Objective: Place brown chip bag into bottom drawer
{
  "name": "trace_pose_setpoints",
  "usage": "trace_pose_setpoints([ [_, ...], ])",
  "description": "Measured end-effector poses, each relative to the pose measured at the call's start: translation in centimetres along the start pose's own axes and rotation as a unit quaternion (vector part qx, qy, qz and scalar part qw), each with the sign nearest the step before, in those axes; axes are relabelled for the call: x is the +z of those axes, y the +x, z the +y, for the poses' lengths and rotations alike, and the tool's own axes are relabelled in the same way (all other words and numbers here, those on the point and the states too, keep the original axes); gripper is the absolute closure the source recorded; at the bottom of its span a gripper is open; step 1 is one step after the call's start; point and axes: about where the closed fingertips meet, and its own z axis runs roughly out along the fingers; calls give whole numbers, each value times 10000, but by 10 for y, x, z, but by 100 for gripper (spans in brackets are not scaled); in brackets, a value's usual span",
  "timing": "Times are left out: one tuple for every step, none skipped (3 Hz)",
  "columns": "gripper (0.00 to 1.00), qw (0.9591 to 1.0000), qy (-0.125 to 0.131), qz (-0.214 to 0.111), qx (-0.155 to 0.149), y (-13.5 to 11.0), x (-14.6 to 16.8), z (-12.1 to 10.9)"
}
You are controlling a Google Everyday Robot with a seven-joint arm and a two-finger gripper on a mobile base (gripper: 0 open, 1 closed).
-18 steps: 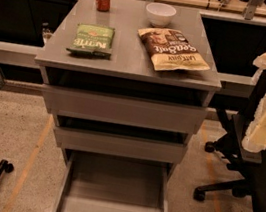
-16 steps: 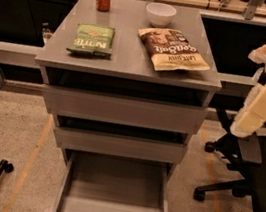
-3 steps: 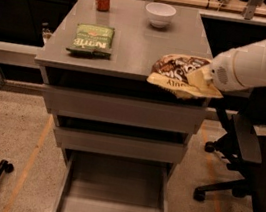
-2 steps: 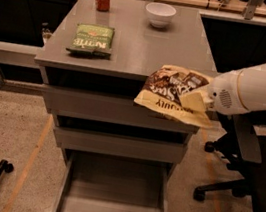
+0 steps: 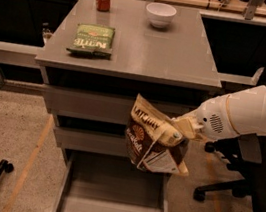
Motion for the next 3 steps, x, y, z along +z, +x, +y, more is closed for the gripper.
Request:
trace_pose_setpoints([
  [100,9999,-17,3,-156,-8,2,3],
  [100,9990,-372,98,-206,-7,32,11],
  [100,9967,-796,165,-87,14,76,19],
])
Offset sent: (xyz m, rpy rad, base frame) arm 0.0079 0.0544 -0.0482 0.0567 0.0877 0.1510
